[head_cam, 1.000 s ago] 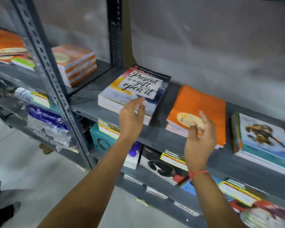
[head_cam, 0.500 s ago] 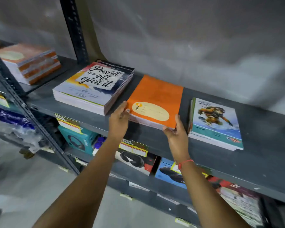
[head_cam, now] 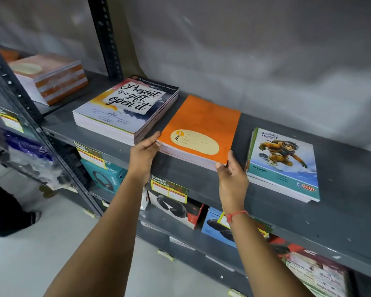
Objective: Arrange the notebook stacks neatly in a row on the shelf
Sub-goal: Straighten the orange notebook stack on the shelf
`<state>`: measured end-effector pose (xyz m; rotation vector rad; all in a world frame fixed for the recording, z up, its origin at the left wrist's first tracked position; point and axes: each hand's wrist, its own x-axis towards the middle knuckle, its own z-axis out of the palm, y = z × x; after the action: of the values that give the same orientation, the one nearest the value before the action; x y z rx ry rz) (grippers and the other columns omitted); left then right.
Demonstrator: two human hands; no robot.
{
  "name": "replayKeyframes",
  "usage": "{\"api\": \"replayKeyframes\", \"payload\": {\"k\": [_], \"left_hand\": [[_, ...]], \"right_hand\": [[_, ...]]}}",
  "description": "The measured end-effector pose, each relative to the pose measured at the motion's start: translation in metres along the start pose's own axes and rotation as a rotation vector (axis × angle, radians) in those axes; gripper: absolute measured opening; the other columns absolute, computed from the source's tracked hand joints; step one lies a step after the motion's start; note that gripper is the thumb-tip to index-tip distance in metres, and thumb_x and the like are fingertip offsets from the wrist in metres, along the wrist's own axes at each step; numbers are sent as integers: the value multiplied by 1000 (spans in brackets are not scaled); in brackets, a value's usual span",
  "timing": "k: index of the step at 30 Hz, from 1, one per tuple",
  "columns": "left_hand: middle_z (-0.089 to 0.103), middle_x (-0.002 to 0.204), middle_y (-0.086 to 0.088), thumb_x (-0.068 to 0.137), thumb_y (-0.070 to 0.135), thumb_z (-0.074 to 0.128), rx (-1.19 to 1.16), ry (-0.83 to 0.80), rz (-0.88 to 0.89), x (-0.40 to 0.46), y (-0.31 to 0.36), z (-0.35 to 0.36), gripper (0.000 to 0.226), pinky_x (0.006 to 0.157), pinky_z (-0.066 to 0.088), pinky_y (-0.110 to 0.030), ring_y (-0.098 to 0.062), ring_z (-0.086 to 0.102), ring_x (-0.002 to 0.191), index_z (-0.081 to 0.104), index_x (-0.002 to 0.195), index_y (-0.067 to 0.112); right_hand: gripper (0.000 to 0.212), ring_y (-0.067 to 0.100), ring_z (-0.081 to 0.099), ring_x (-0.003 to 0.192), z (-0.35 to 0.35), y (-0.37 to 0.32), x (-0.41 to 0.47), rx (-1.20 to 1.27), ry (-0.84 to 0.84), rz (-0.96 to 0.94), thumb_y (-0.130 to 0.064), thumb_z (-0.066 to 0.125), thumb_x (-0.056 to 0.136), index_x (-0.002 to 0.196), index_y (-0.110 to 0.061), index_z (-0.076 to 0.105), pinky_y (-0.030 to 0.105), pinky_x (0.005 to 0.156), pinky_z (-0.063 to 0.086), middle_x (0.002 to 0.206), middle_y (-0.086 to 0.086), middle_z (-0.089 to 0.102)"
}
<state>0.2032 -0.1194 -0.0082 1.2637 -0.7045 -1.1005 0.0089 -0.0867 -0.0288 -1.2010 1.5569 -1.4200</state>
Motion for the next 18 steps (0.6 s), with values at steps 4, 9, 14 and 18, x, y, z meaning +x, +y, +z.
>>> {"api": "replayKeyframes", "payload": {"k": [4,9,14,18], "left_hand": [[68,90,12,84,9,62,-1,43,1,4,-2,1,26,79,51,-18,-5,61,91,68,108,13],[66,85,20,81,13,65,35,114,-13,6,-4,4,22,81,49,-19,-1,57,90,71,102,17],[67,89,14,81,13,66,35,121,-45,9,-4,5,22,96,48,-30,-13,58,103,71,102,15],[68,89,13,79,12,68,35,131,-41,11,-4,6,24,97,49,-30,-12,61,100,70,103,14]], "right_hand": [[50,0,51,102,2,0,2,-12,60,-6,-19,59,87,135,-15,47,17,91,41,129,0,61],[46,1,53,99,5,-2,2,-47,104,-6,-16,60,87,133,-14,51,20,92,43,127,3,64],[44,-1,55,90,7,-6,0,-62,133,7,-16,59,88,131,-14,52,13,89,41,122,2,67],[43,-12,53,77,8,-4,1,-78,160,2,-17,60,87,129,-15,54,1,79,40,119,2,68]]}}
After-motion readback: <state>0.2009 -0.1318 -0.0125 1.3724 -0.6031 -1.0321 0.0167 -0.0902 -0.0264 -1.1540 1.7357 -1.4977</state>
